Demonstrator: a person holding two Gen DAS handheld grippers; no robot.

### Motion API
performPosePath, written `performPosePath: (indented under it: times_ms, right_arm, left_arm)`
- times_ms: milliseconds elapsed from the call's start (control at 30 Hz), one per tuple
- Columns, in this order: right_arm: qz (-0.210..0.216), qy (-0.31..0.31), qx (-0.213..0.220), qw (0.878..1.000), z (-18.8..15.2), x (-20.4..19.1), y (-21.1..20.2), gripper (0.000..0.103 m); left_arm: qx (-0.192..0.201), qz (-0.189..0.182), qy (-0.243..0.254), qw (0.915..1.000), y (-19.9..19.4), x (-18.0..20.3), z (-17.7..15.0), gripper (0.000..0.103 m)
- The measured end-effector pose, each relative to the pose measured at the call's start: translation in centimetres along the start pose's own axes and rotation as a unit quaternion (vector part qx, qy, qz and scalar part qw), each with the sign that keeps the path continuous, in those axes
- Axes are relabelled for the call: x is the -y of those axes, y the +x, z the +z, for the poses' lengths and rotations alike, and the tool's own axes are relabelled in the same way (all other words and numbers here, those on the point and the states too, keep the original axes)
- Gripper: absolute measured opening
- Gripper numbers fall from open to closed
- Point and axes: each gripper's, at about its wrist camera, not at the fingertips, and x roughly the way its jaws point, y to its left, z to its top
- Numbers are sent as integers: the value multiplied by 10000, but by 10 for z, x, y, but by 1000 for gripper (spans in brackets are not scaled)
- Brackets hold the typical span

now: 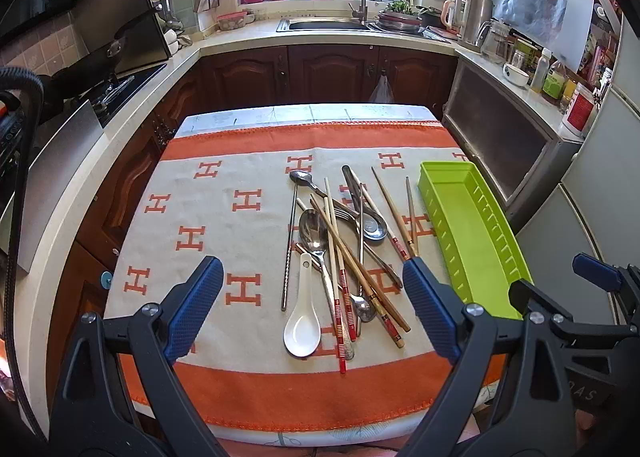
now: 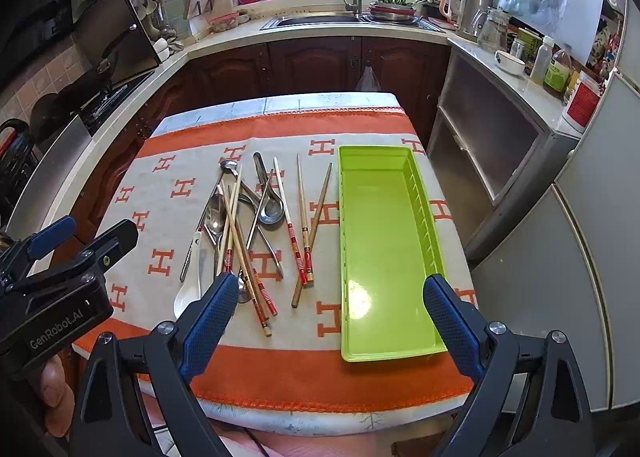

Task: Organize utensils

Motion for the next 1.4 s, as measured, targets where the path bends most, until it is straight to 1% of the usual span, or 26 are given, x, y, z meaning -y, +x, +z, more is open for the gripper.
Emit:
performPosePath:
  times_ms: [100,267,533,733,1067,1233,1400]
  right_arm:
    - [-17,25,0,10000,1,1,1,95]
    - [-16,34,1,10000,2,2,1,95]
    - [6,81,18,10000,4,2,0,95]
    - [26,93,146,9998,5,-1,-9,95]
    - [86,28,199,9998,3,-7,-20,95]
    - [79,-15,172,9998,4,-5,-17,91]
    - [92,32,105,9999,7,-1,-9,85]
  left_arm:
    - [-6,17,24,10000,1,1,1,90]
    - [60,-170,-40,9998,-3,-1,2,90]
    - [145,-69,13,9999,-8,0,4,90]
    - [199,24,6,9998,-16,-5,3,90]
    - [170,52,-43,9998,-22,-12,-2,90]
    - [95,-8,-77,9999,-17,-9,0,90]
    - [23,-91,32,10000,-10,-2,3,90]
